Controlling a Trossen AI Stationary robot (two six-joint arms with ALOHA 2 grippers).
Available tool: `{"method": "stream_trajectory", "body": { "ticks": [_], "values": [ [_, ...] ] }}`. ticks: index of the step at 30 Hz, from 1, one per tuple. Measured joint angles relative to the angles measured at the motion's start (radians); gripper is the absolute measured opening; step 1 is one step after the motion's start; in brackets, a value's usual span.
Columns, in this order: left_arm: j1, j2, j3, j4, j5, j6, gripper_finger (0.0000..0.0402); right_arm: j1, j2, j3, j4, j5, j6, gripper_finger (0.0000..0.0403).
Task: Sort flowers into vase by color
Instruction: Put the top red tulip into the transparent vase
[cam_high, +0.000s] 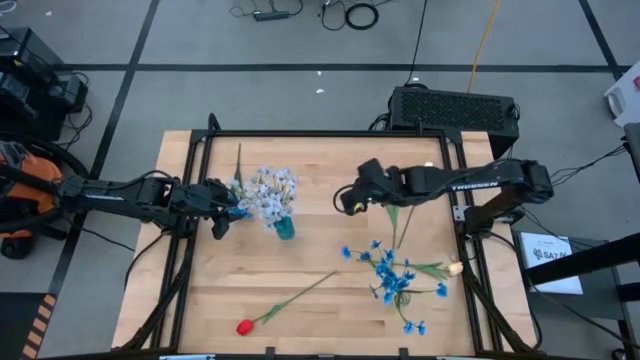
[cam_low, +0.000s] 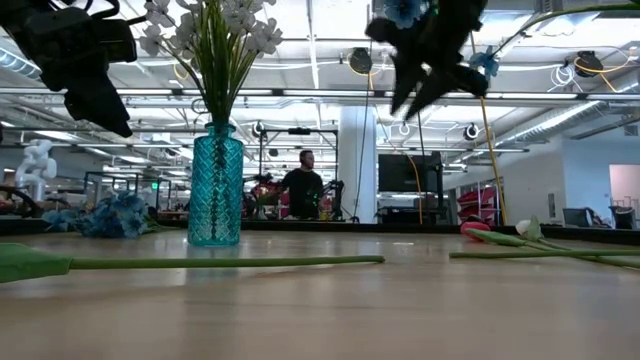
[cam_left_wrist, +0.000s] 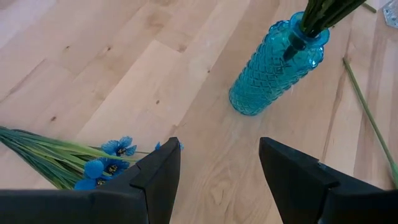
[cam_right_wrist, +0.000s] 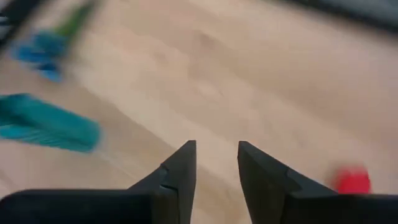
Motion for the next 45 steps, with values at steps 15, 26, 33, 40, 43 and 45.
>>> {"method": "stream_trajectory", "body": {
  "ticks": [15, 26, 33, 40, 43, 45],
  "values": [
    [0.000, 0.000, 0.000, 0.000, -0.002, 0.001, 0.0223, -0.080, 0.031, -0.005, -0.382, -0.149, 0.283, 0.0158],
    [0.000, 0.000, 0.000, -0.001, -0.002, 0.001, 0.0223, -0.095, 0.032, -0.248, -0.172, -0.284, 0.362, 0.0219],
    [0.000, 0.000, 0.000, -0.001, -0.002, 0.001, 0.0223, -0.092, 0.032, -0.397, -0.045, -0.310, 0.439, 0.0215],
    [0.000, 0.000, 0.000, -0.001, -0.002, 0.001, 0.0223, -0.086, 0.032, -0.503, 0.165, -0.324, 0.500, 0.0187],
    [0.000, 0.000, 0.000, -0.001, 0.006, 0.001, 0.0223, -0.079, 0.027, -0.528, 0.197, -0.319, 0.534, 0.0170],
    [0.000, 0.000, 0.000, -0.005, 0.033, 0.000, 0.0223, -0.071, 0.028, -0.529, 0.190, -0.313, 0.544, 0.0158]
  ]
}}
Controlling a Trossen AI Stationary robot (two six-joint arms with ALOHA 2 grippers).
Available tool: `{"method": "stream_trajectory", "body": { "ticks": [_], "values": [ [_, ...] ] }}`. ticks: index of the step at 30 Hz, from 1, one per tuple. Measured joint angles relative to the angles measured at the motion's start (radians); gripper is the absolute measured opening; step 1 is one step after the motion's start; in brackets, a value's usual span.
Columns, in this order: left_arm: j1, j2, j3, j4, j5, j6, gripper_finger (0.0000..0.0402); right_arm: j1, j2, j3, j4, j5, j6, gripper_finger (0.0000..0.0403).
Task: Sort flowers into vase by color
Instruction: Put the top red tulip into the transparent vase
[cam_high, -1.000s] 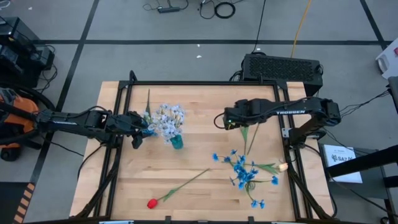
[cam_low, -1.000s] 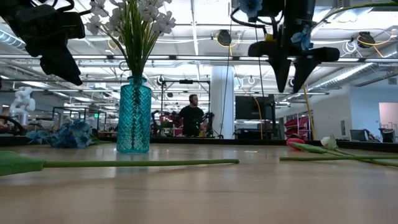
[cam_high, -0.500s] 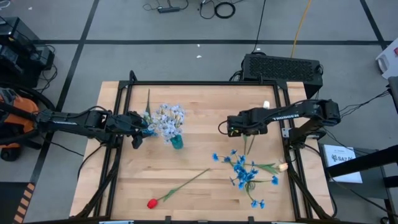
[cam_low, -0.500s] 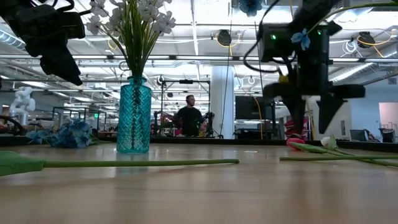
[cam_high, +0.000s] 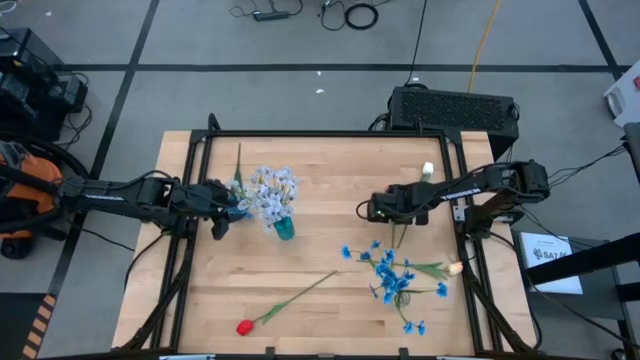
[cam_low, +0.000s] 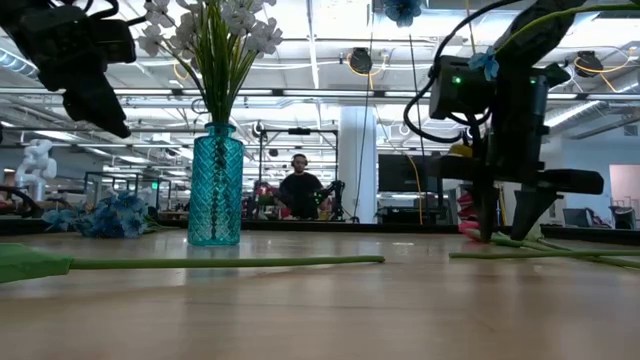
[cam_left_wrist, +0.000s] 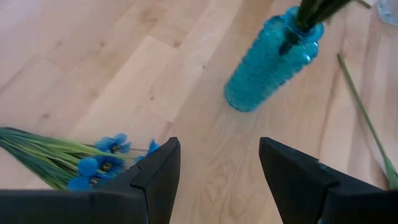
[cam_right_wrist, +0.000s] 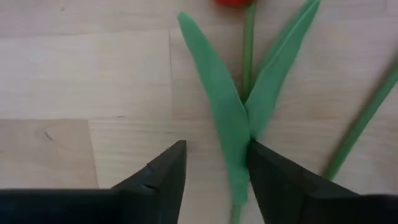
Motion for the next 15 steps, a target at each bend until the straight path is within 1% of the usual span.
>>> {"method": "stream_trajectory", "body": {
  "ticks": [3, 6, 9, 12, 15],
  "values": [
    [0.000, 0.000, 0.000, -0.008, 0.025, -0.002, 0.0223, 0.004, 0.001, -0.001, -0.006, 0.002, -0.021, 0.0140],
    [0.000, -0.010, 0.011, -0.006, 0.016, -0.001, 0.0223, 0.004, 0.001, -0.001, -0.008, 0.000, -0.039, 0.0125],
    [0.000, -0.017, 0.051, -0.002, -0.011, 0.016, 0.0223, 0.004, 0.001, -0.002, -0.009, 0.001, -0.049, 0.0114],
    [0.000, -0.024, 0.097, -0.003, -0.026, 0.053, 0.0223, 0.004, 0.006, -0.002, -0.007, 0.011, -0.103, 0.0108],
    [0.000, -0.031, 0.137, -0.004, -0.030, 0.059, 0.0223, 0.004, 0.018, -0.001, -0.011, 0.018, -0.152, 0.0105]
  ]
}}
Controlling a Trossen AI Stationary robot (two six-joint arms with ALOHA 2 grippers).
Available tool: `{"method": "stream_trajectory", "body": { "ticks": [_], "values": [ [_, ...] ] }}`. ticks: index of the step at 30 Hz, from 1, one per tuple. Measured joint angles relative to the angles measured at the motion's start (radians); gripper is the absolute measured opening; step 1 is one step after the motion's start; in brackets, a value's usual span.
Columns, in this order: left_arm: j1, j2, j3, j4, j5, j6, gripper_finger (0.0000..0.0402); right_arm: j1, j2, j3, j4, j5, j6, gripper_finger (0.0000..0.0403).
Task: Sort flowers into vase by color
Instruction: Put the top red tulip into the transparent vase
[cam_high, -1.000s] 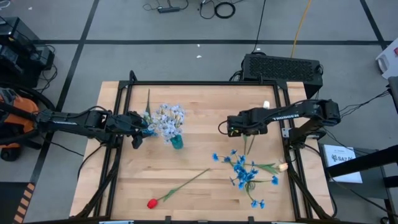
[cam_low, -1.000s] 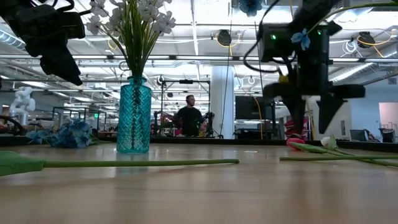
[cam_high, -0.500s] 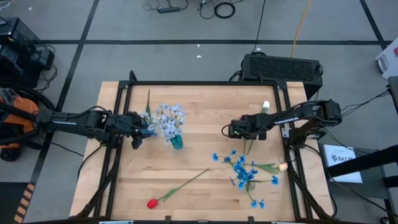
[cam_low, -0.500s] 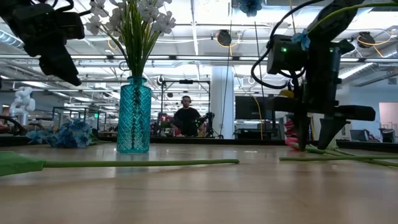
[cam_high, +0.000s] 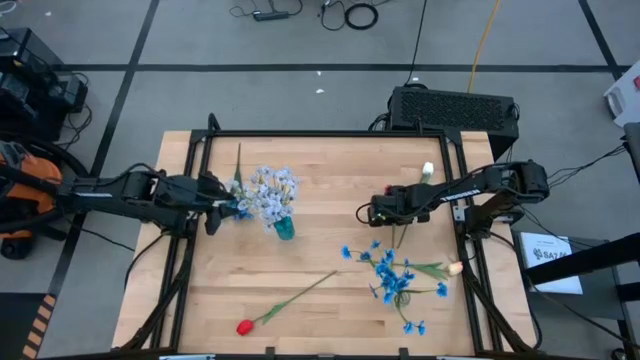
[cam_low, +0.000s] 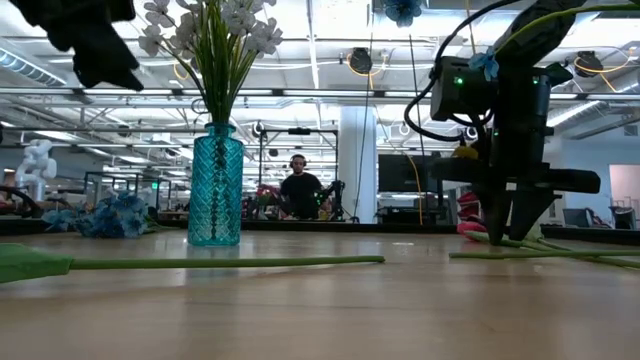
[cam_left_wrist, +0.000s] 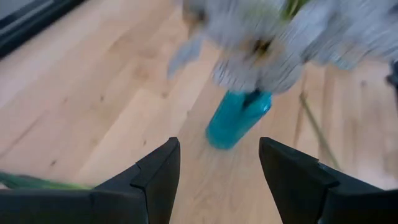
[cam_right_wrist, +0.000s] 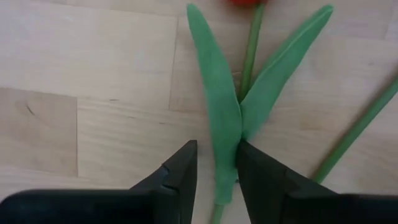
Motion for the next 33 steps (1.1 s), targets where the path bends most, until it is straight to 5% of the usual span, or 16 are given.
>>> {"method": "stream_trajectory", "body": {
  "ticks": [9, 19, 33],
  "values": [
    [0.000, -0.017, 0.049, -0.008, -0.001, 0.000, 0.0223, 0.018, 0.071, 0.008, -0.009, 0.020, -0.072, 0.0099],
    [0.000, -0.017, 0.053, -0.008, 0.063, -0.059, 0.0223, 0.028, 0.040, 0.000, -0.022, 0.054, -0.220, 0.0009],
    [0.000, -0.017, 0.053, -0.026, 0.066, -0.060, 0.0223, 0.092, -0.360, -0.006, -0.090, 0.161, -0.388, 0.0001]
  ]
}}
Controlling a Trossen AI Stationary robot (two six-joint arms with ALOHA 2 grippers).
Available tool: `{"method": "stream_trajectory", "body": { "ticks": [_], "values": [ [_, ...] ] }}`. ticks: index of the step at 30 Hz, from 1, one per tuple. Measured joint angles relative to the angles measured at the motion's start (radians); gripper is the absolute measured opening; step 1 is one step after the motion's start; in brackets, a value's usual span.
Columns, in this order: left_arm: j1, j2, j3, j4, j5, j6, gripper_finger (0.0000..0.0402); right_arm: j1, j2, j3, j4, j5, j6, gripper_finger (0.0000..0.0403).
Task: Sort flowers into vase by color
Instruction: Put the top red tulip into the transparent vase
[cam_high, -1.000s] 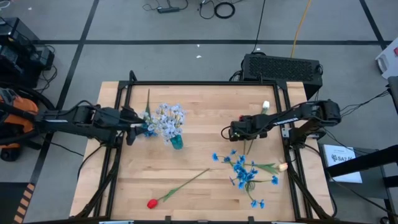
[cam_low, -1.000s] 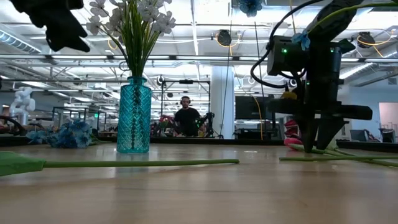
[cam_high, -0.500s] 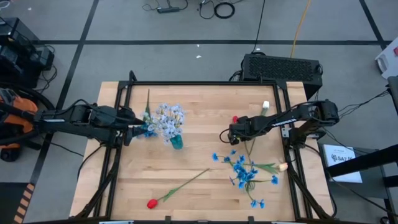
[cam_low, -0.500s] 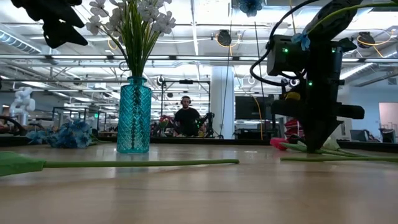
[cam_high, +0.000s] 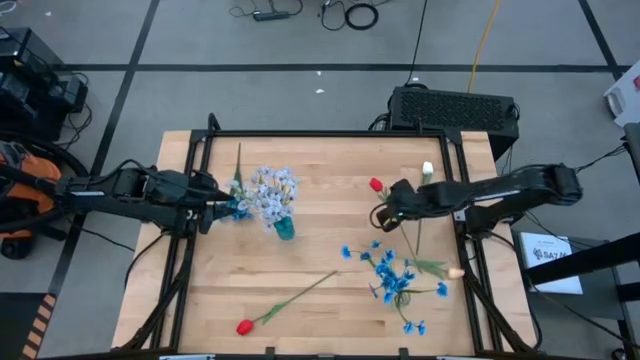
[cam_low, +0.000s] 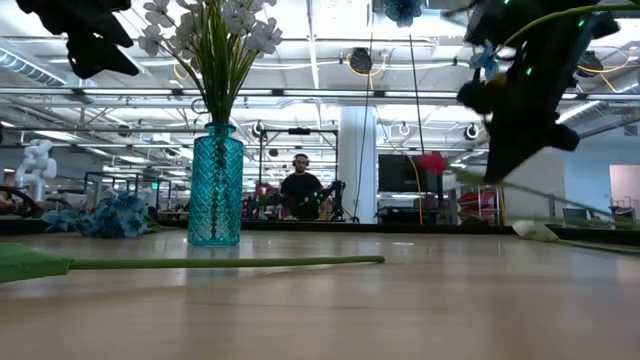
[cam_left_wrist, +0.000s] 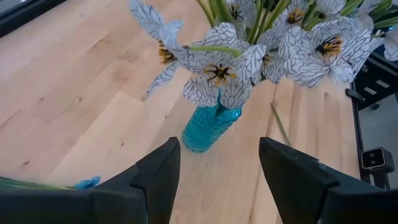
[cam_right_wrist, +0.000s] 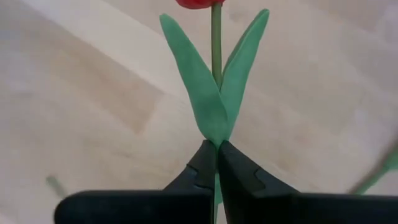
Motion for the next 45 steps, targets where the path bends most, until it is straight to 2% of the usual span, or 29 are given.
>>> {"method": "stream_trajectory", "body": {
  "ticks": [3, 10, 15, 17, 19, 22, 25, 27, 33, 39, 45],
  "values": [
    [0.000, 0.000, 0.000, -0.001, 0.000, 0.000, 0.0223, 0.014, -0.096, 0.000, 0.019, 0.020, -0.022, 0.0001],
    [0.000, 0.000, 0.000, 0.000, -0.009, 0.000, 0.0223, 0.048, -0.291, 0.002, 0.182, 0.175, -0.101, 0.0000],
    [0.000, 0.001, 0.000, 0.002, -0.011, 0.000, 0.0223, 0.048, -0.378, 0.003, 0.186, 0.386, -0.134, 0.0000],
    [0.000, 0.001, 0.000, 0.002, -0.012, 0.000, 0.0223, 0.049, -0.404, 0.003, 0.203, 0.428, -0.188, 0.0000],
    [0.000, 0.001, 0.000, 0.002, -0.012, 0.000, 0.0223, 0.049, -0.432, 0.003, 0.252, 0.423, -0.294, 0.0000],
    [0.000, 0.001, 0.000, 0.001, -0.014, 0.000, 0.0223, 0.053, -0.474, 0.004, 0.322, 0.335, -0.467, 0.0000],
    [0.000, 0.001, 0.000, -0.004, -0.014, 0.001, 0.0223, 0.064, -0.522, 0.004, 0.338, 0.239, -0.438, 0.0000],
    [0.000, 0.001, 0.000, -0.011, -0.015, 0.001, 0.0223, 0.084, -0.553, 0.004, 0.323, 0.228, -0.398, 0.0000],
    [0.000, 0.001, 0.000, -0.015, -0.015, 0.001, 0.0223, 0.229, -0.620, 0.004, 0.304, 0.264, -0.408, 0.0000],
    [0.000, 0.001, 0.000, -0.015, -0.015, 0.001, 0.0223, 0.454, -0.638, 0.005, 0.388, 0.439, -0.488, 0.0000],
    [0.000, 0.001, 0.000, -0.014, -0.016, 0.001, 0.0223, 0.710, -0.600, 0.005, 0.475, 0.635, -0.527, 0.0000]
  ]
}}
